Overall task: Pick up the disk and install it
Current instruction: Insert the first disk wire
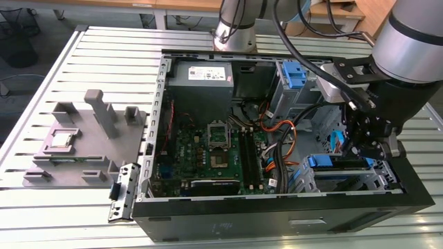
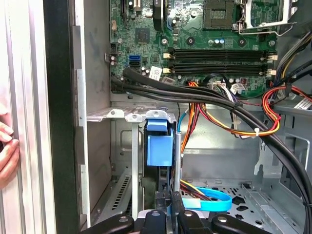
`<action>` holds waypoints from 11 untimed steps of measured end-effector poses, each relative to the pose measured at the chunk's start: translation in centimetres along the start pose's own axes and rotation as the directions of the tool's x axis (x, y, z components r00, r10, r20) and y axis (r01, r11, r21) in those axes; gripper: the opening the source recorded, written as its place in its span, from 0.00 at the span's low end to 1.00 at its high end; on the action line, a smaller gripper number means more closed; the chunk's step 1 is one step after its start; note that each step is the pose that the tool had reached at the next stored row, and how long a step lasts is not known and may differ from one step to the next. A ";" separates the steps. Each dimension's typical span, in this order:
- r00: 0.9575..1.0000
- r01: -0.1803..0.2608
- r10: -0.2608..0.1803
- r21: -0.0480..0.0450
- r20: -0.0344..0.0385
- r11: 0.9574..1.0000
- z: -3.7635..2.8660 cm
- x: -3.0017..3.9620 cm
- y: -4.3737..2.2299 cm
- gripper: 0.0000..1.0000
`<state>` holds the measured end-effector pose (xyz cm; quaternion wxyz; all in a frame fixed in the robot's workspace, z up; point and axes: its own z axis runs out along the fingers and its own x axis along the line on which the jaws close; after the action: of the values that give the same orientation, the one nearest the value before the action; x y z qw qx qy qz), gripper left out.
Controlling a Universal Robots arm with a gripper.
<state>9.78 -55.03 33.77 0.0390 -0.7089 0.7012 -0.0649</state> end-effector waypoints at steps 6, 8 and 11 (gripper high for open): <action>1.000 0.001 -0.001 0.001 0.000 1.000 0.22 -0.01 0.05 0.16; 1.000 0.001 -0.001 0.001 0.000 1.000 0.22 -0.01 0.12 0.16; 1.000 0.001 -0.001 0.002 0.000 1.000 0.21 -0.01 0.16 0.16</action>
<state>9.66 -55.03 33.54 0.0396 -0.7093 0.7008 -0.0655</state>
